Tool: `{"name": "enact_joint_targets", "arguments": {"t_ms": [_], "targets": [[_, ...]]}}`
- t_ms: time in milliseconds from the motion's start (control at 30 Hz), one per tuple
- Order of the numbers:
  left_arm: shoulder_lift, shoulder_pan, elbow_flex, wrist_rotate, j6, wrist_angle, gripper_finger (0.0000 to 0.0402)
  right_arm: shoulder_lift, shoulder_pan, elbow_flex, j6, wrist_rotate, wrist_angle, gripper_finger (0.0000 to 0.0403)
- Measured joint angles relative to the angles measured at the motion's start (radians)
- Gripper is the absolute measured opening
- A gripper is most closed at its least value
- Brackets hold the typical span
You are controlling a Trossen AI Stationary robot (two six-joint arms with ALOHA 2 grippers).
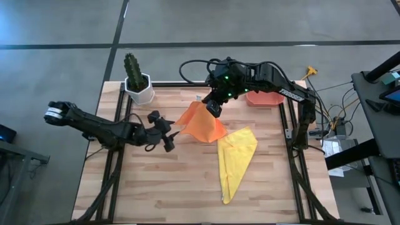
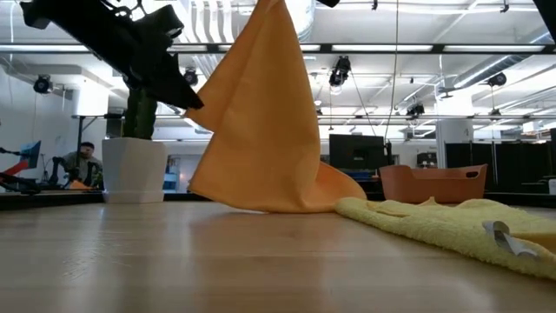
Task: Roll microfiber towels into tight, uniform cylinder then place into a basket
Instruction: Fold the orange towel
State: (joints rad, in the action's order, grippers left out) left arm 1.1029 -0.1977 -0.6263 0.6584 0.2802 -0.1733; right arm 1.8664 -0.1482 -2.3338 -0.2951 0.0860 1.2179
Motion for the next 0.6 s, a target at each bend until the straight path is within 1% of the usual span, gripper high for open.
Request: {"name": "enact_joint_targets", "arguments": {"t_ms": [433, 500, 600], "targets": [[0.015, 0.012, -0.008, 0.012, 0.002, 0.001, 0.0219, 0.000, 0.000, 0.000, 0.009, 0.000, 0.005, 0.0009], [0.021, 0.018, -0.008, 0.012, 0.004, -0.001, 0.0210, 0.000, 0.000, 0.000, 0.009, 0.000, 0.005, 0.0009], [0.027, 0.028, -0.010, 0.012, 0.028, 0.000, 0.0187, 0.000, 0.000, 0.000, 0.009, 0.000, 0.005, 0.0009]]}}
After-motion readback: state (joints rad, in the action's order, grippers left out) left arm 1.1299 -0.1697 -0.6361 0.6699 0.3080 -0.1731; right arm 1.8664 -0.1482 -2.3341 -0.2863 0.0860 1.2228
